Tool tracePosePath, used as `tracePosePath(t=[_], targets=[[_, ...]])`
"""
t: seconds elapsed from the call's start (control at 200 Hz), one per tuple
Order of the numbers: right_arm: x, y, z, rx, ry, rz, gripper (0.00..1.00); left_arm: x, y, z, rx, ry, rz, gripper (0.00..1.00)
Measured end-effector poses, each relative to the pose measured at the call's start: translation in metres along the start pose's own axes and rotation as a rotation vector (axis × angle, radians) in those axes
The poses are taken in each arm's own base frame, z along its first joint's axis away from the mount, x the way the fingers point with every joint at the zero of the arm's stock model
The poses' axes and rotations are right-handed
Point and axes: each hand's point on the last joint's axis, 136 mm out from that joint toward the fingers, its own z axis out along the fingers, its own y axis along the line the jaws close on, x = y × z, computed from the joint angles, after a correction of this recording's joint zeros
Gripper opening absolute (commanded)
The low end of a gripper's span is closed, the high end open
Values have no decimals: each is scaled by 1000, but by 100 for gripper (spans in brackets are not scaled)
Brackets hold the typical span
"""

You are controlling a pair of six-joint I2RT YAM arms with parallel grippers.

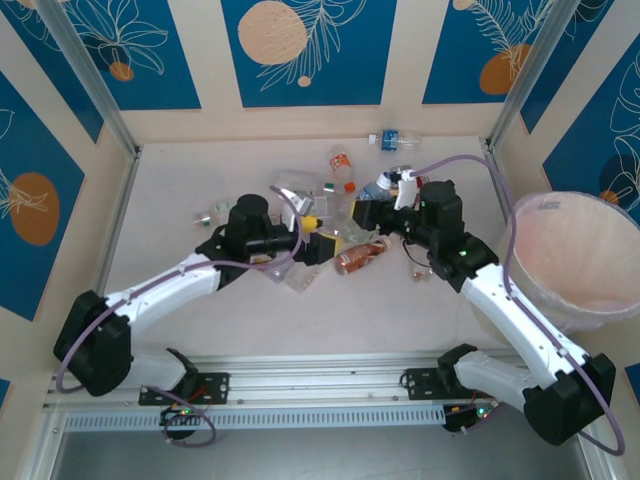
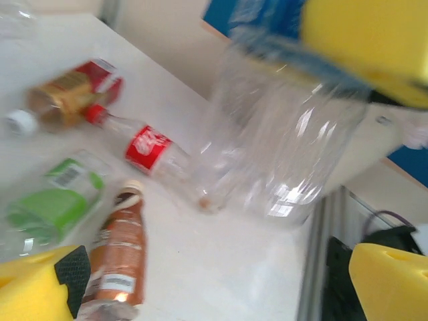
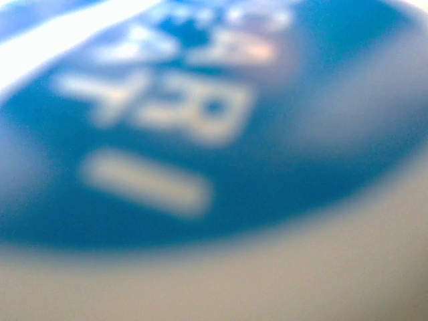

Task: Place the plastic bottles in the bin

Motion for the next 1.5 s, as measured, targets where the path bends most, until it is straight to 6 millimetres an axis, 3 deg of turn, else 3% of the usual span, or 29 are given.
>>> tracePosePath(t=[0.145,0.34,0.57,0.645,0.76,0.935,1.045,1.14,1.3,1.5], targets=[[-35,-10,-30,142,-96,-115,42,-4,37,-18,-231,-104,6,100],[-85,-20,-74,334,-215,-267,41,9,78,-36,-462,-142,-8,100],[-145,-38,-135,601,-369,-382,41,7,92,-40,-539,-167,-7,100],[-158,-54,-157,723,-411,-388,41,10,95,-37,-543,-156,-11,100],[-167,-93,-197,965,-442,-341,41,13,99,-32,-548,-139,-14,100],[-142,-151,-264,1324,-387,-197,41,7,100,-26,-546,-141,-12,100],[-112,-173,-304,1485,-351,-63,43,-2,98,-18,-526,-140,-10,100],[-79,-188,-323,1561,-299,63,45,-7,96,-8,-499,-125,-11,100],[-32,-212,-328,1592,-174,255,47,-6,93,-2,-470,-101,-5,100],[15,-245,-292,1507,26,435,48,-3,96,-3,-480,-85,-3,100]])
